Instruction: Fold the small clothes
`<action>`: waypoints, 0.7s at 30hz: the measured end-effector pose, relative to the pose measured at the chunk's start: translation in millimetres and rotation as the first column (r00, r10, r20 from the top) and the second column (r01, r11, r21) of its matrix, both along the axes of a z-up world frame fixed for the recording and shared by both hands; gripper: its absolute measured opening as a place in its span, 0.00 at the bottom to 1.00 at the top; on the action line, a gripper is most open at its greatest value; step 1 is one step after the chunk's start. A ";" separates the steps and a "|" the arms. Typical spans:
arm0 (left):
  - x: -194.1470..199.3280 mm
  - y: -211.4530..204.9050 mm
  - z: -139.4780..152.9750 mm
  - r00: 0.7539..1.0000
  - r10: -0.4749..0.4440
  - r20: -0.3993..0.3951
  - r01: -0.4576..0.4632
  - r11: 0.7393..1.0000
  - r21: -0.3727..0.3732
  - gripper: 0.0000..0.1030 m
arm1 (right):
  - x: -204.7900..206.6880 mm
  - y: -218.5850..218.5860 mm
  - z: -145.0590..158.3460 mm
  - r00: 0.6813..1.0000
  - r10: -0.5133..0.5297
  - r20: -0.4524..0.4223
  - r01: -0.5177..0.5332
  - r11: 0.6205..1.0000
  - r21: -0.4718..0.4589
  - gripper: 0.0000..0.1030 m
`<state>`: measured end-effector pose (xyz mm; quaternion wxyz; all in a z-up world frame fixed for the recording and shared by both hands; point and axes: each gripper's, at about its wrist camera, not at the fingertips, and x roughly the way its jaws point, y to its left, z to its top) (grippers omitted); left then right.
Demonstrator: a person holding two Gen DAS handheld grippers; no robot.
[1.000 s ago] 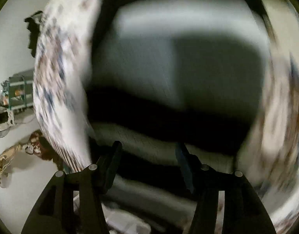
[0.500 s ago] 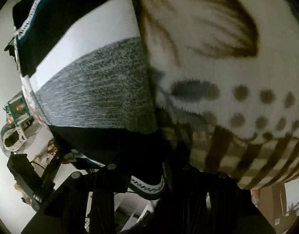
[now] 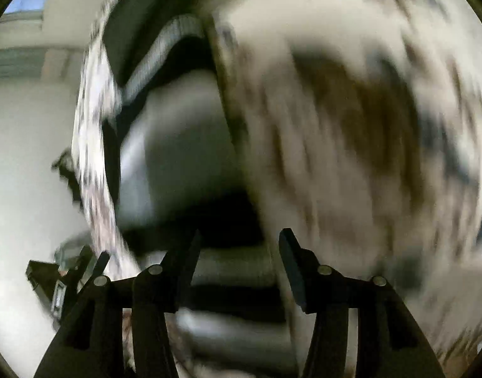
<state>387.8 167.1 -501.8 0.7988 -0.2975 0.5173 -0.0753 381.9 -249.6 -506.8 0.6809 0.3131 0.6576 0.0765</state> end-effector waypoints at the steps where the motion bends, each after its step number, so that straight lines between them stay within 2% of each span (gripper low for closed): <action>1: 22.7 0.9 -5.8 1.000 -0.015 0.002 0.015 1.000 -0.012 0.67 | 30.7 -0.7 2.4 0.999 -0.013 0.033 0.014 1.000 -0.026 0.52; 4: 86.9 -2.4 -21.7 0.998 -0.069 -0.007 0.069 0.997 -0.018 0.67 | 98.6 -3.1 -5.0 0.997 -0.036 0.068 0.038 0.999 -0.020 0.53; 8: 135.3 -15.7 -51.5 0.988 -0.139 -0.064 0.137 0.990 -0.035 0.67 | 167.9 12.3 -33.9 0.998 -0.043 0.039 0.043 0.999 0.007 0.53; 10: 142.4 -20.9 -59.7 0.982 -0.168 -0.082 0.166 0.986 -0.031 0.67 | 190.5 17.0 -52.7 0.999 -0.038 0.036 0.039 0.999 -0.004 0.51; 13: 152.7 -20.9 -66.3 0.979 -0.188 -0.083 0.186 0.982 -0.035 0.67 | 210.6 9.9 -63.4 0.992 -0.108 0.069 0.113 0.992 -0.060 0.50; 15: 151.5 -17.4 -63.3 0.979 -0.188 -0.080 0.184 0.981 -0.054 0.67 | 214.4 6.4 -64.0 0.990 -0.137 0.041 0.139 0.989 -0.055 0.50; 18: 151.2 -13.5 -62.7 0.981 -0.183 -0.066 0.177 0.980 -0.089 0.67 | 197.7 1.8 -54.6 0.987 -0.156 0.025 0.156 0.988 0.018 0.52; 20: 153.4 -16.2 -63.1 0.979 -0.198 -0.051 0.194 0.978 -0.075 0.64 | 182.8 -0.4 -53.3 0.987 -0.158 0.016 0.156 0.984 0.082 0.53; 21: 154.6 -18.5 -61.6 0.976 -0.213 -0.035 0.211 0.976 -0.059 0.34 | 178.9 -0.1 -55.6 0.988 -0.152 0.006 0.151 0.984 0.095 0.53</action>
